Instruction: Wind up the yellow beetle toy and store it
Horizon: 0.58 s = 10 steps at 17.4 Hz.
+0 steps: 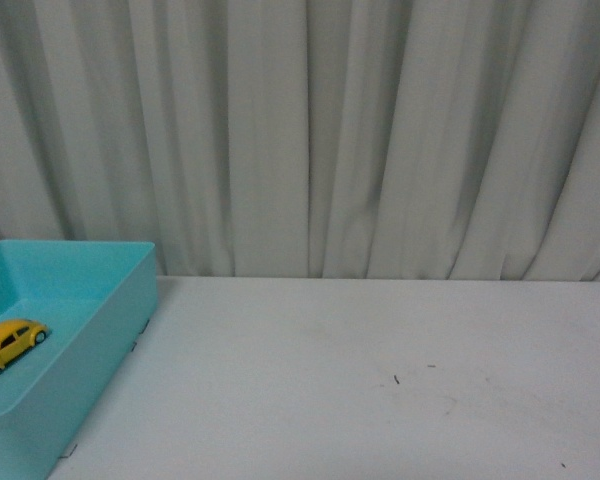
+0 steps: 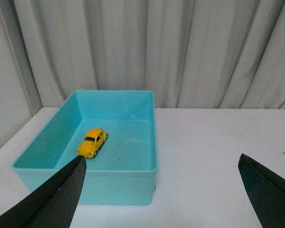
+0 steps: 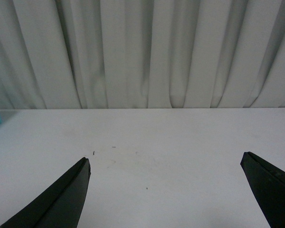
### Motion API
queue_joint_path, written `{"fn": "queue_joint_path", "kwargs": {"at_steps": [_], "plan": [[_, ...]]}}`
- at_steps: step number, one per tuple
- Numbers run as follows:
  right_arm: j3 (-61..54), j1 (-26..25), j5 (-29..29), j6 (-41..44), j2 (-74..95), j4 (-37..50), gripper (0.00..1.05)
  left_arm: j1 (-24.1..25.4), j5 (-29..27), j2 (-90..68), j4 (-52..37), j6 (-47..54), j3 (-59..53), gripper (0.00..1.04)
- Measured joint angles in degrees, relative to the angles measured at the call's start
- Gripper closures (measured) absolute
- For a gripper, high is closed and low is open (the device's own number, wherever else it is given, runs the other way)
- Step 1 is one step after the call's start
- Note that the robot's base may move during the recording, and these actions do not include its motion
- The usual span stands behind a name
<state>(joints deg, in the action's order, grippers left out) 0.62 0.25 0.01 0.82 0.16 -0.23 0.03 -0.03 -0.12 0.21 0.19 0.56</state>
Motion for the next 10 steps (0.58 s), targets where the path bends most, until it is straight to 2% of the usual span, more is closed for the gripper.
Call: {"fn": "queue_joint_path", "kwargs": {"at_steps": [10], "plan": [[0.0,0.0,0.0,0.0,0.0,0.0,0.07,0.0,0.0,0.0,0.0,0.0,0.0,0.07]]}}
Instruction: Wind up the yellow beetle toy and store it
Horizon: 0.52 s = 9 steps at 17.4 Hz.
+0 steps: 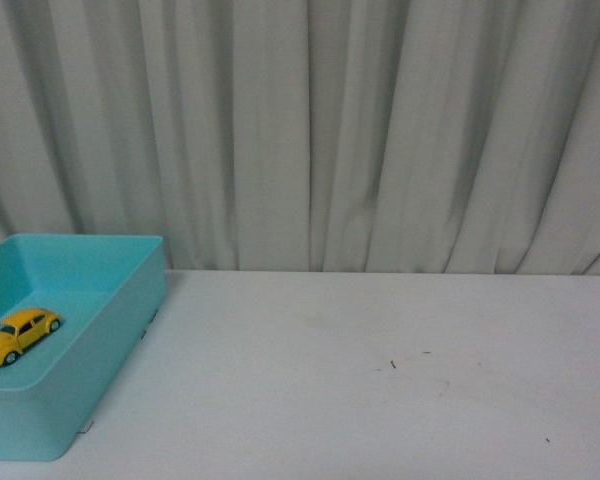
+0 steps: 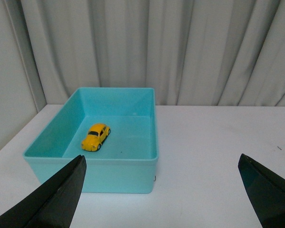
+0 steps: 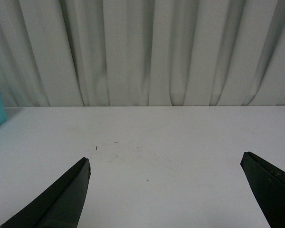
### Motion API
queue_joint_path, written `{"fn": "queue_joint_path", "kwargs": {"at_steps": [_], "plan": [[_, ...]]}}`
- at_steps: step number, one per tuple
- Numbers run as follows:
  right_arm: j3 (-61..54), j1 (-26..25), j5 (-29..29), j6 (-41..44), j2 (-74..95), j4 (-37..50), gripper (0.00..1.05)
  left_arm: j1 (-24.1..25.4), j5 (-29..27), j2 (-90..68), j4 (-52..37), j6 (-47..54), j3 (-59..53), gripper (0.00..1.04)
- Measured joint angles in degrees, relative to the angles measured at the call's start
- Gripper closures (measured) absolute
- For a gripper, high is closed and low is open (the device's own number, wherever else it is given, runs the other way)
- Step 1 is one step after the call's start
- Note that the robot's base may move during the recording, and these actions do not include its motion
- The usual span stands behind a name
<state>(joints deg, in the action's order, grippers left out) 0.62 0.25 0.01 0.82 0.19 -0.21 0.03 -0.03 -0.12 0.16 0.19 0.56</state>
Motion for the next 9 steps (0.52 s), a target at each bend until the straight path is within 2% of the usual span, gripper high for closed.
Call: {"fn": "queue_joint_path", "kwargs": {"at_steps": [9], "plan": [[0.0,0.0,0.0,0.0,0.0,0.0,0.07,0.0,0.0,0.0,0.0,0.0,0.0,0.07]]}}
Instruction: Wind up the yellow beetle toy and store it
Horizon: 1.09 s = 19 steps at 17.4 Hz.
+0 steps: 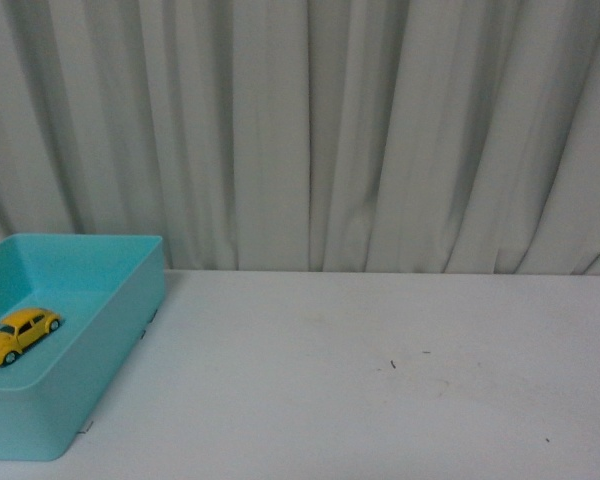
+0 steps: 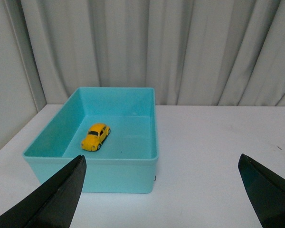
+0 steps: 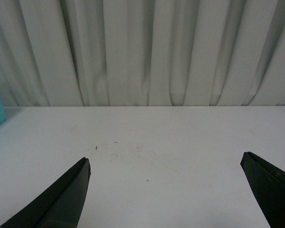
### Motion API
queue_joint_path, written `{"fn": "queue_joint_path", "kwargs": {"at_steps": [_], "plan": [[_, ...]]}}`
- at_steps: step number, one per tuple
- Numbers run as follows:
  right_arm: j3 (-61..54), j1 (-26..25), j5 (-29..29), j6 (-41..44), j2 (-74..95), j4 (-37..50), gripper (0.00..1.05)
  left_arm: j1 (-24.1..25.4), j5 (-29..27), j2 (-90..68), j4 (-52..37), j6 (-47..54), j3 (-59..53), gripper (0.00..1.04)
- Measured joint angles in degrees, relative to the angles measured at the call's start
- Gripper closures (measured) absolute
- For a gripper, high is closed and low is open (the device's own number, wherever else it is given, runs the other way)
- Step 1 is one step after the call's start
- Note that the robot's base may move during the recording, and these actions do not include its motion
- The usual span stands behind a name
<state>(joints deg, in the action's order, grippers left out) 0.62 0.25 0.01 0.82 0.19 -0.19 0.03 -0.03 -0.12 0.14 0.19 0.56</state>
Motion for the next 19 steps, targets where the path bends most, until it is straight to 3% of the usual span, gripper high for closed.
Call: {"fn": "queue_joint_path", "kwargs": {"at_steps": [19], "plan": [[0.0,0.0,-0.1,0.0,0.0,0.0,0.07,0.0,0.0,0.0,0.0,0.0,0.0,0.07]]}}
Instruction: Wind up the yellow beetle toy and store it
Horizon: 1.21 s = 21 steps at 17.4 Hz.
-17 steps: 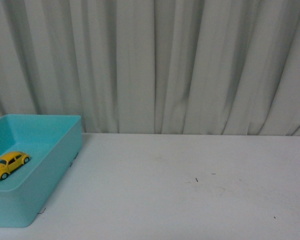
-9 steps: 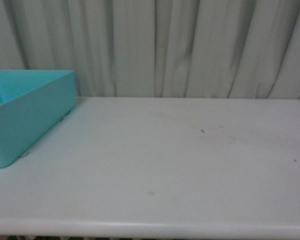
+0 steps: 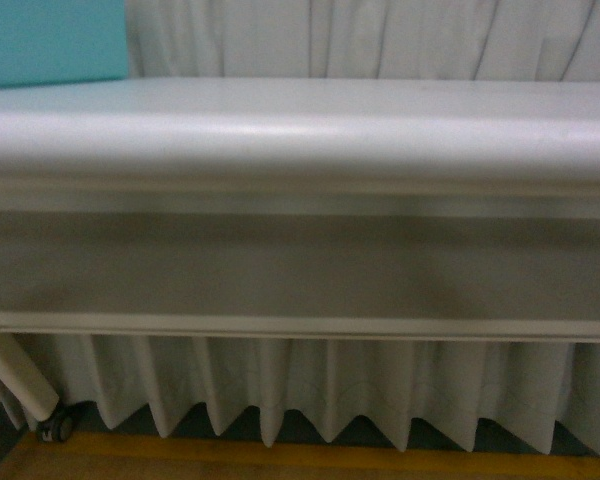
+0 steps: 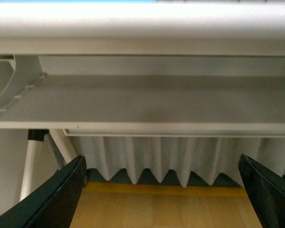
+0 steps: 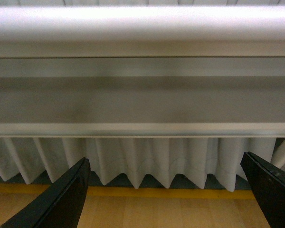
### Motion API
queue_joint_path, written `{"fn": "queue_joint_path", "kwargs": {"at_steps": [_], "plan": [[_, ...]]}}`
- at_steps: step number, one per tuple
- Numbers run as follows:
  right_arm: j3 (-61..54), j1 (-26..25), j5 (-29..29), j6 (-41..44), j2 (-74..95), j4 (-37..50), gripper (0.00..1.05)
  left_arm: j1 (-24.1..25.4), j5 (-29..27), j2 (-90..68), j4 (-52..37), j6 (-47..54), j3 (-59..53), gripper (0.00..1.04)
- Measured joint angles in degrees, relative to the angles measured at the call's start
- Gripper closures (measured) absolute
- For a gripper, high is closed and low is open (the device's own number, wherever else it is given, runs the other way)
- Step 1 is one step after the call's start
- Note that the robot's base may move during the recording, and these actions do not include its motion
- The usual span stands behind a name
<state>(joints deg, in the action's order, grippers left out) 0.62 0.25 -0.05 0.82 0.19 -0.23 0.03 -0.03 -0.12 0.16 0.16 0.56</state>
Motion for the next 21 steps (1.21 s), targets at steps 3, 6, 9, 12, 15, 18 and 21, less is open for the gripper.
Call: {"fn": "queue_joint_path", "kwargs": {"at_steps": [3,6,9,12,15,18,21], "plan": [[0.0,0.0,0.1,0.0,0.0,0.0,0.07,0.0,0.0,0.0,0.0,0.0,0.0,0.07],[0.0,0.0,0.1,0.0,0.0,-0.2,0.07,0.0,0.0,0.0,0.2,0.0,0.0,0.07],[0.0,0.0,0.1,0.0,0.0,-0.1,0.07,0.0,0.0,0.0,0.3,0.0,0.0,0.07],[0.0,0.0,0.1,0.0,0.0,-0.1,0.07,0.0,0.0,0.0,0.2,0.0,0.0,0.07],[0.0,0.0,0.1,0.0,0.0,-0.1,0.07,0.0,0.0,0.0,0.1,0.0,0.0,0.07],[0.0,0.0,0.1,0.0,0.0,-0.1,0.07,0.0,0.0,0.0,0.1,0.0,0.0,0.07],[0.0,0.0,0.1,0.0,0.0,-0.1,0.07,0.0,0.0,0.0,0.1,0.0,0.0,0.07]]}}
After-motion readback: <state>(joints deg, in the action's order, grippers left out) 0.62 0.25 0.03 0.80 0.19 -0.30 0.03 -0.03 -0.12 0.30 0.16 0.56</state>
